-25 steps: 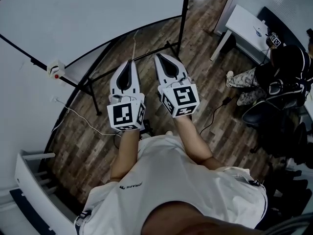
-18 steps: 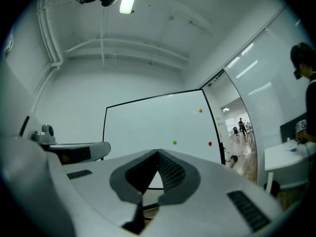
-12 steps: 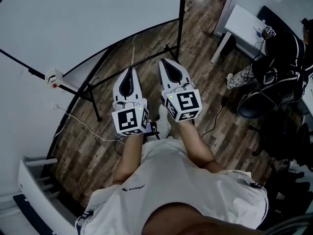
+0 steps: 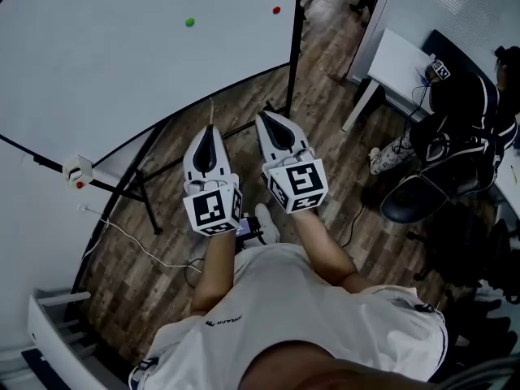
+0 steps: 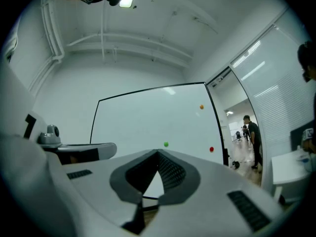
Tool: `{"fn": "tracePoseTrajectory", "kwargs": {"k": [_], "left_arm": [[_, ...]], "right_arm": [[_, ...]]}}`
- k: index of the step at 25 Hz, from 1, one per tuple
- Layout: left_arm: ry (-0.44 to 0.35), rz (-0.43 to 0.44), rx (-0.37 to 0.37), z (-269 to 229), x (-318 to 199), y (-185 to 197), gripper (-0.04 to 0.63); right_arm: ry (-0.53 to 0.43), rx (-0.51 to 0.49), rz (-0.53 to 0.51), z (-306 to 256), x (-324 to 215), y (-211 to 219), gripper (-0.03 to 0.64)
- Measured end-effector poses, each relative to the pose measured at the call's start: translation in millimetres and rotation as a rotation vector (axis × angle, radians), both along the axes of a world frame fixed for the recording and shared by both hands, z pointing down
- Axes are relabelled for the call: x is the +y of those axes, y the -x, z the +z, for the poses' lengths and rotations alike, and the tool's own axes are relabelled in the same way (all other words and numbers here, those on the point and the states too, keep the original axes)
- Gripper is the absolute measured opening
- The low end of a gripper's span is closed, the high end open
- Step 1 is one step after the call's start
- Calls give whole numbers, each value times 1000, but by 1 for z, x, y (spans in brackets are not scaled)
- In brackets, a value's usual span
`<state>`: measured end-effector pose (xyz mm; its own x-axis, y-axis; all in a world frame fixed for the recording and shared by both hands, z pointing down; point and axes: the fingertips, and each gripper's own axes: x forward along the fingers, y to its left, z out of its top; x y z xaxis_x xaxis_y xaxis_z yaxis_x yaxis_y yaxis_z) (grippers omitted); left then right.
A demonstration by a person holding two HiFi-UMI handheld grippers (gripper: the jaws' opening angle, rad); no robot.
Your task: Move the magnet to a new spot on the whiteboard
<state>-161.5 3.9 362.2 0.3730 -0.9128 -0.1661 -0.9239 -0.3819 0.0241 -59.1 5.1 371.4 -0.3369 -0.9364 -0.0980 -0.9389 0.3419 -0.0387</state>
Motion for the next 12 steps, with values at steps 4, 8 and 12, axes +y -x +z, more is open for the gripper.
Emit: {"fn": "tracePoseTrajectory", "kwargs": {"k": [4,8,12], "left_arm": [[-2,-5,-1,-7,-40,-11,2],[-4,-15,-9,-15,-78,-19,2],[-14,-36,-16,-25,-112,-20,2]], "right_arm": [[2,1,-10,-4,-39,-9,12],[1,2,-20,-14,-79,-15,12],[-6,4,-42,-22,-114,-13,12]]}}
